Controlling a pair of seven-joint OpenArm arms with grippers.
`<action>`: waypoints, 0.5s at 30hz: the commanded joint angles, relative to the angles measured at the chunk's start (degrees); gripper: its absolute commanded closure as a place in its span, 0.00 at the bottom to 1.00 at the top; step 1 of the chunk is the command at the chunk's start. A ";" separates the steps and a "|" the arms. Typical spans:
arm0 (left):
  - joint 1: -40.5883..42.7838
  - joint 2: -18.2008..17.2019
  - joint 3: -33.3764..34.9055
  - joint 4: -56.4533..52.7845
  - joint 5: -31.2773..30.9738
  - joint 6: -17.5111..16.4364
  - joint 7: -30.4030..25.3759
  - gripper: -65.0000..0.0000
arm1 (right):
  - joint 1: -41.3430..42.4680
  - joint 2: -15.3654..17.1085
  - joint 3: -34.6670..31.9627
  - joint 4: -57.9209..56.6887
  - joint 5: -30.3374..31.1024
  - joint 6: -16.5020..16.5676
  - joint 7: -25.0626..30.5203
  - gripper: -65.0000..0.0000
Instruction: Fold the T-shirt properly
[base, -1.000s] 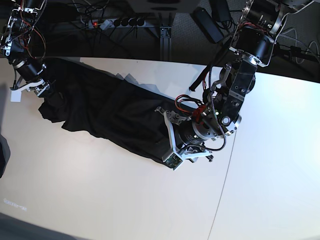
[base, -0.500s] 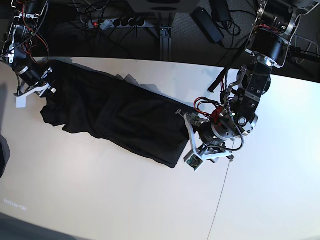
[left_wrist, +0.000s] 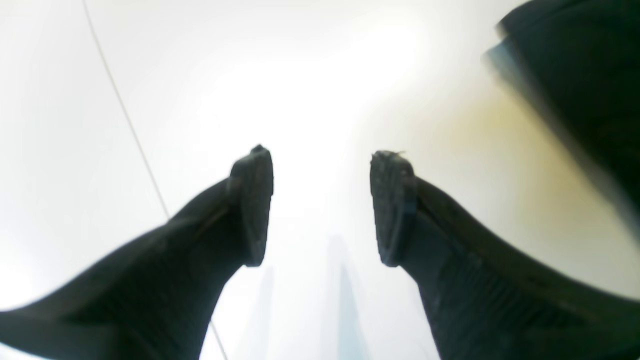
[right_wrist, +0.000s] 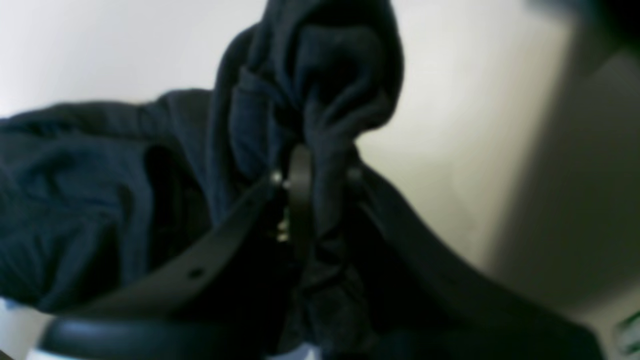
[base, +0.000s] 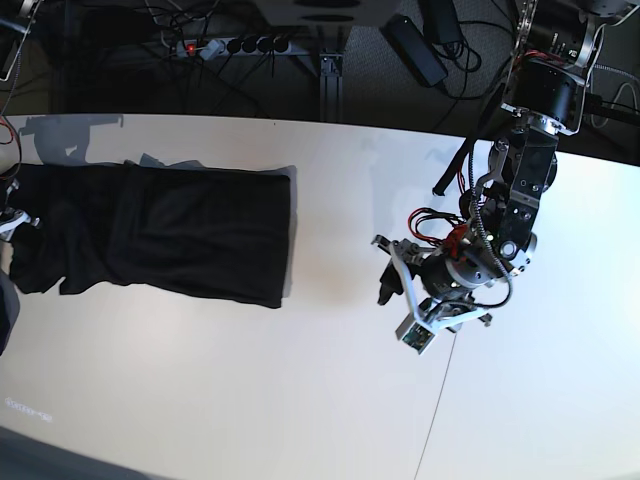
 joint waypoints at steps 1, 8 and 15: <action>-0.76 -0.07 -0.33 1.14 -0.20 0.85 -0.79 0.47 | 1.79 2.82 0.63 0.76 1.07 3.04 1.36 1.00; 3.98 -0.02 -0.33 1.11 -2.97 0.85 -1.14 0.47 | 5.27 5.38 0.59 0.98 6.19 3.06 -0.15 1.00; 10.29 1.81 -0.31 1.11 -3.93 0.79 -2.38 0.47 | 6.99 5.35 -1.36 1.86 8.33 3.08 -0.46 1.00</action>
